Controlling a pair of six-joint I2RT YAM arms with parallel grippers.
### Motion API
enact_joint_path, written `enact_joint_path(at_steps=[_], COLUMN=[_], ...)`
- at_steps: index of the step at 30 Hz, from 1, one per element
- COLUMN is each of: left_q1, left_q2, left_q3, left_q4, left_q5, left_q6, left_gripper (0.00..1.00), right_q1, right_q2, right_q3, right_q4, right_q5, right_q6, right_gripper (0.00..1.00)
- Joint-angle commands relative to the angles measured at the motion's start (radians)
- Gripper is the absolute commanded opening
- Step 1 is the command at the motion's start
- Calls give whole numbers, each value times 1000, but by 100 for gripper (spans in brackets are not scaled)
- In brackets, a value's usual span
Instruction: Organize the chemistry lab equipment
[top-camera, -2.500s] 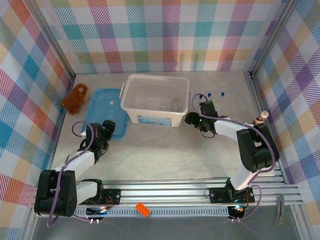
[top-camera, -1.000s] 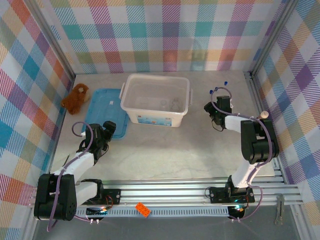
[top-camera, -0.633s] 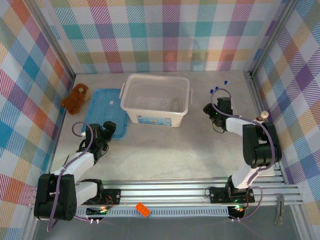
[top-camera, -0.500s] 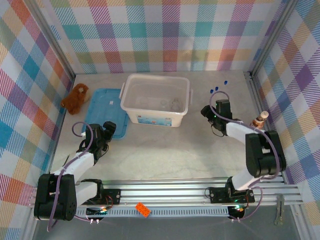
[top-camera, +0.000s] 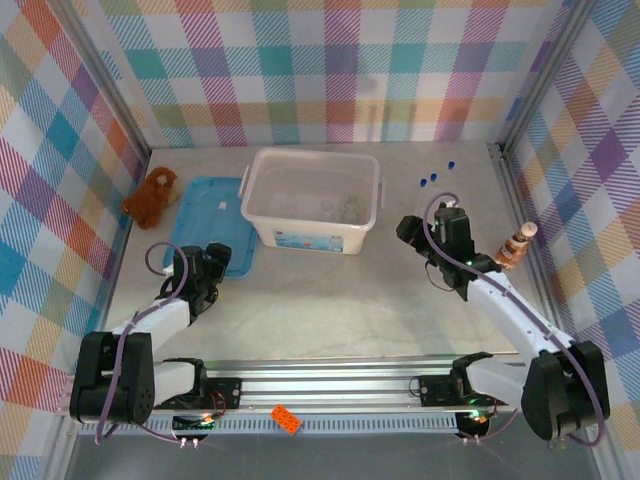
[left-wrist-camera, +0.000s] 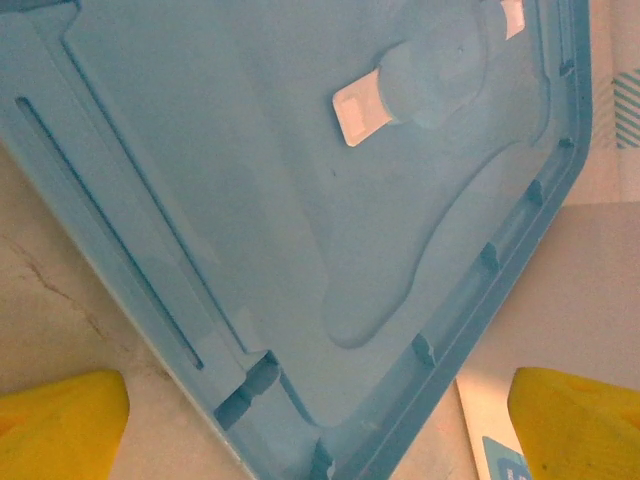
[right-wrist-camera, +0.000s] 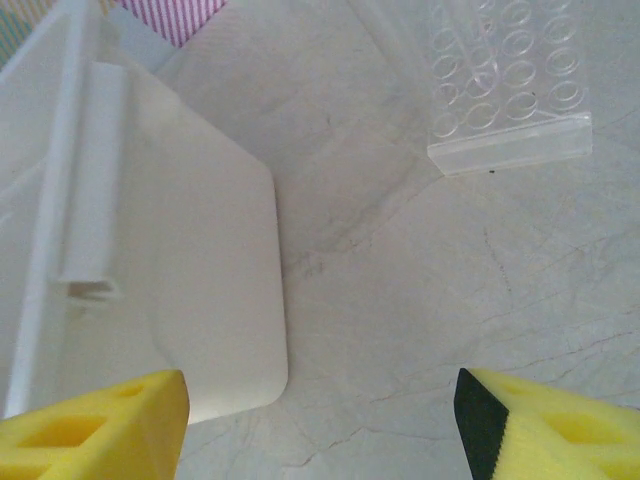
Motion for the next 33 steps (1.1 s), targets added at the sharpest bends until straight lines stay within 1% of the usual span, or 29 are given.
enact_joint_path(at_steps=[1, 8, 13, 17, 21, 28, 30, 33], left_q1=[11, 28, 71, 111, 124, 131, 131, 130], left_q2=[119, 252, 348, 407, 443, 460, 434, 357], left_q3=[-13, -15, -7, -9, -7, 34, 30, 30], left_q4=[193, 354, 450, 508, 560, 559, 545, 451], left_q5=[34, 75, 164, 223, 256, 295, 287, 262], left_q6=[-56, -168, -241, -257, -255, -233, -218, -174], left_gripper=[97, 97, 97, 97, 97, 97, 97, 97], right_q1=[27, 57, 68, 71, 82, 120, 129, 134], right_q2=[-38, -102, -117, -117, -94, -57, -61, -70], right_q3=[-24, -42, -41, -48, -54, -48, -48, -42], right_q4=[-87, -124, -138, -131, -114, -92, -89, -97], right_q5=[28, 43, 61, 63, 64, 83, 89, 90], right_q6=[-41, -43, -51, -50, -49, -44, -42, -48], right_gripper=[72, 72, 72, 72, 73, 72, 73, 73])
